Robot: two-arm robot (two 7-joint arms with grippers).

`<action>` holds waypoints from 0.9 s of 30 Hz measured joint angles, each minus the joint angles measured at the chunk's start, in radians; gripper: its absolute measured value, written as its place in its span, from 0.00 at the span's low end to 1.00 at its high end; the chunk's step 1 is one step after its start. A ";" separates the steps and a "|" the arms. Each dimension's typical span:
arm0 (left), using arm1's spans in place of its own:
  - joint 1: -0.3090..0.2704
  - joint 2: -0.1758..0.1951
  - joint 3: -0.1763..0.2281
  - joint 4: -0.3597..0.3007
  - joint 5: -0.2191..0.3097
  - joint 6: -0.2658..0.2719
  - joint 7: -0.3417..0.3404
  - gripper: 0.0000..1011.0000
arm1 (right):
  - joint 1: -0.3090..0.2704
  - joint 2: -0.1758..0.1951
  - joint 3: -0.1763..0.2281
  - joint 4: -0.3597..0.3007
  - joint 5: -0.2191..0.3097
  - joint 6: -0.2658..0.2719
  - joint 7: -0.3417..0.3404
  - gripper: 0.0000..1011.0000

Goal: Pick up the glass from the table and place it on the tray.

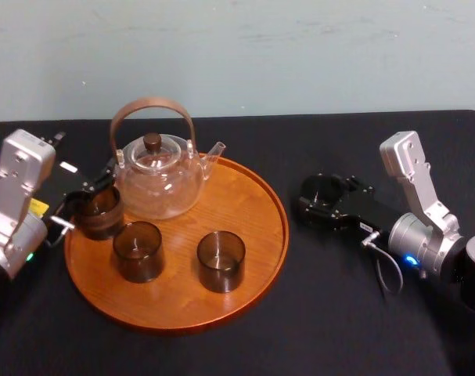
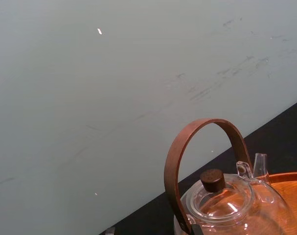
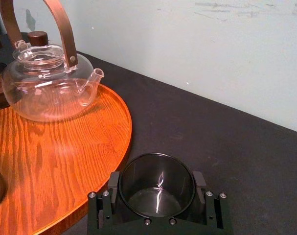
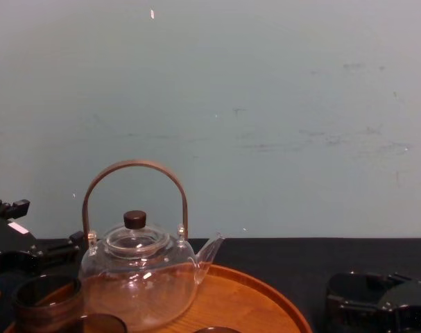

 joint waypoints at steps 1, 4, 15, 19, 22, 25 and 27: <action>0.000 0.000 0.000 0.000 0.000 0.000 0.000 0.99 | 0.000 0.000 0.000 0.000 0.000 0.000 0.000 0.89; 0.000 0.000 0.000 0.000 0.000 0.000 0.000 0.99 | -0.003 0.001 0.003 -0.007 0.003 0.000 0.002 0.89; 0.000 0.000 0.000 0.000 0.000 0.000 0.000 0.99 | -0.035 0.025 0.015 -0.086 0.022 0.009 0.006 0.89; 0.000 0.000 0.000 0.000 0.000 0.000 0.000 0.99 | -0.048 0.034 0.016 -0.119 0.025 0.012 0.006 0.89; 0.000 0.000 0.000 0.000 0.000 0.000 0.000 0.99 | -0.056 0.040 0.015 -0.141 0.026 0.016 0.006 0.89; 0.000 0.000 0.000 0.000 0.000 0.000 0.000 0.99 | -0.062 0.045 0.014 -0.159 0.026 0.020 0.005 0.89; 0.000 0.000 0.000 0.000 0.000 0.000 0.000 0.99 | -0.064 0.047 0.011 -0.167 0.026 0.023 0.005 0.89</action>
